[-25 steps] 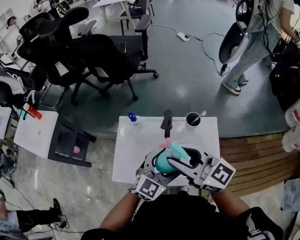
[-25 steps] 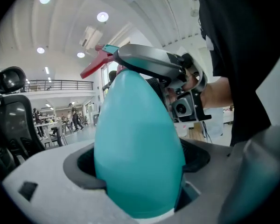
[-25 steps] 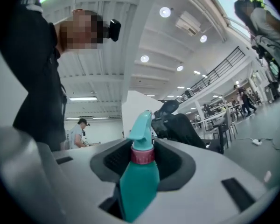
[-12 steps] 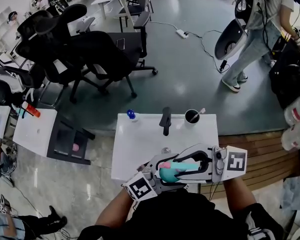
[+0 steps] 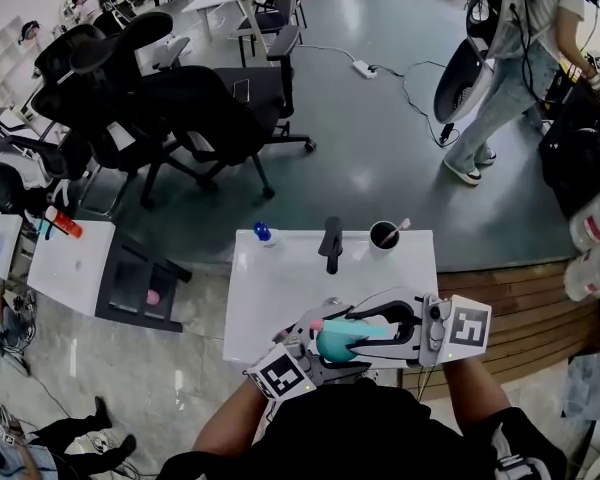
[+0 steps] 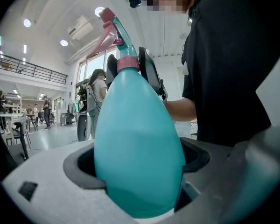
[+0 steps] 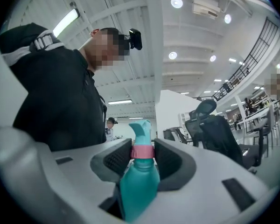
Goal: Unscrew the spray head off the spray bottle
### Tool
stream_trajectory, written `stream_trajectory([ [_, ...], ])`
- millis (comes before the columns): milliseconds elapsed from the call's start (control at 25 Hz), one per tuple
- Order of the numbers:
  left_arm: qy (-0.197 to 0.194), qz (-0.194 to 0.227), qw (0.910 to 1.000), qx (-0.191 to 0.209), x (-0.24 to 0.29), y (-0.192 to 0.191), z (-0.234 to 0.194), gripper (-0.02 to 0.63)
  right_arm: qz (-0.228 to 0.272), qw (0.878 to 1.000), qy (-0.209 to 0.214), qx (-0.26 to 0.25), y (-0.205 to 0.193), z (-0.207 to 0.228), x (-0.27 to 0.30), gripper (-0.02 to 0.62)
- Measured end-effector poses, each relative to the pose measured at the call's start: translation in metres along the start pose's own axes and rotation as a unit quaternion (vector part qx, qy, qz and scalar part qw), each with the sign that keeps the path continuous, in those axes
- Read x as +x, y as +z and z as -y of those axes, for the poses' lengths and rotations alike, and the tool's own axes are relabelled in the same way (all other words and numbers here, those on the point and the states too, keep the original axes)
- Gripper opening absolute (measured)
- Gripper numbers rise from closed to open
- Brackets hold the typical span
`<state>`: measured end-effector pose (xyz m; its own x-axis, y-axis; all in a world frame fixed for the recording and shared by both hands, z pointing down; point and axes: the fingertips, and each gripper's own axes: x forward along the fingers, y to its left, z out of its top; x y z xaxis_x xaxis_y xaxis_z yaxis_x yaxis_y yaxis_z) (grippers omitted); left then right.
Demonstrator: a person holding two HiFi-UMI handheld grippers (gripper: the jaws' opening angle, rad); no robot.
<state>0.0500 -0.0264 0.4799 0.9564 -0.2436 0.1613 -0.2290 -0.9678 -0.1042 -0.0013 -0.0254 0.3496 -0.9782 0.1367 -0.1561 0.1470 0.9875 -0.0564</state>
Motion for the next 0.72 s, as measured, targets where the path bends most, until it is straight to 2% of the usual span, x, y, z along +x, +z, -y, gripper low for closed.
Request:
stream_trajectory([
  [200, 0.012, -0.013, 0.9998, -0.008, -0.002, -0.011, -0.005, 0.468, 0.015, 1.000, -0.027, -0.003, 0.004, 0.008, -0.003, 0.156],
  [360, 0.027, -0.024, 0.9992, -0.018, -0.004, -0.023, -0.011, 0.468, 0.061, 0.996, -0.063, -0.008, 0.020, 0.019, -0.014, 0.155],
  [520, 0.053, -0.024, 0.9977, -0.036, -0.009, -0.037, -0.021, 0.468, 0.114, 0.987, -0.107, -0.036, 0.043, 0.030, -0.031, 0.155],
  [720, 0.093, -0.031, 0.9940, -0.048, -0.017, -0.055, -0.034, 0.468, 0.167, 0.970, -0.162, -0.072, 0.078, 0.040, -0.055, 0.155],
])
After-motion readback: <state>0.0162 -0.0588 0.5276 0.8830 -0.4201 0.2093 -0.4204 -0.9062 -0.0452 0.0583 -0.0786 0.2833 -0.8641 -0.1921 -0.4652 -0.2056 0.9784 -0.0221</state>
